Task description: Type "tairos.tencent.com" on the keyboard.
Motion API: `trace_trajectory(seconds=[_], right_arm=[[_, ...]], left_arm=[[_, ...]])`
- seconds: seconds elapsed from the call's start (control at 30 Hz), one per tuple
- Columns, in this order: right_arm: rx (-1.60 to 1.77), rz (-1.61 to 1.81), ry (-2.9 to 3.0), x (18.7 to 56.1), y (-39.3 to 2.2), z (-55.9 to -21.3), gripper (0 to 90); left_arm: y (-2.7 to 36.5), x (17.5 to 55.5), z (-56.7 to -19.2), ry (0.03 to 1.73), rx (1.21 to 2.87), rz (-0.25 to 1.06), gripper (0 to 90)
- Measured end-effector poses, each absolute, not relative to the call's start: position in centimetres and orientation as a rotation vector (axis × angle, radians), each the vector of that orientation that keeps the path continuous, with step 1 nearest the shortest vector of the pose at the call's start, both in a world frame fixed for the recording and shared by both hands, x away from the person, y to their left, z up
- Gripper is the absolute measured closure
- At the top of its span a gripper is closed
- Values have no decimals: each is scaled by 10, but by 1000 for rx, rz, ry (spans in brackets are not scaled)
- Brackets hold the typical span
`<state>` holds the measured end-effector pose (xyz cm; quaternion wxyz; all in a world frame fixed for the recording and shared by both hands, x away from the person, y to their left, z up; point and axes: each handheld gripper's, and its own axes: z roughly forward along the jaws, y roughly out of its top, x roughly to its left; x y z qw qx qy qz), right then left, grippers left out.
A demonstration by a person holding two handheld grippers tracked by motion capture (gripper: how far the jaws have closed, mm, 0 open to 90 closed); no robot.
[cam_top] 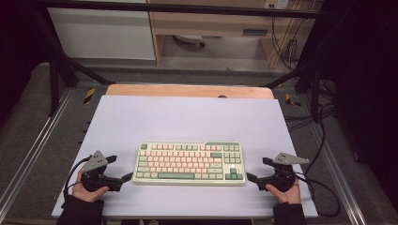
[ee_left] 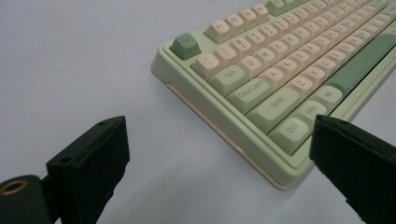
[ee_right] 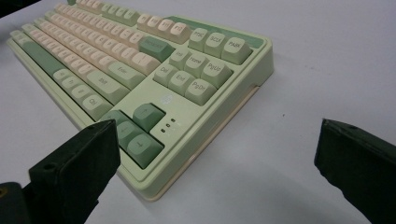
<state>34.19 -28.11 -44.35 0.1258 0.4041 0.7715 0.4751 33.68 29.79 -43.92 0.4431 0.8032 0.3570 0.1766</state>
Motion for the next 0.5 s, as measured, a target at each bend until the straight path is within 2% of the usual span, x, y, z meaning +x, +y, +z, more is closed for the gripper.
trace_trajectory(seconds=[0.5], right_arm=[[1176, 1383, 2254, 342, -281, -443, 8]], left_arm=[[287, 334, -430, 876, 1993, 446, 55]])
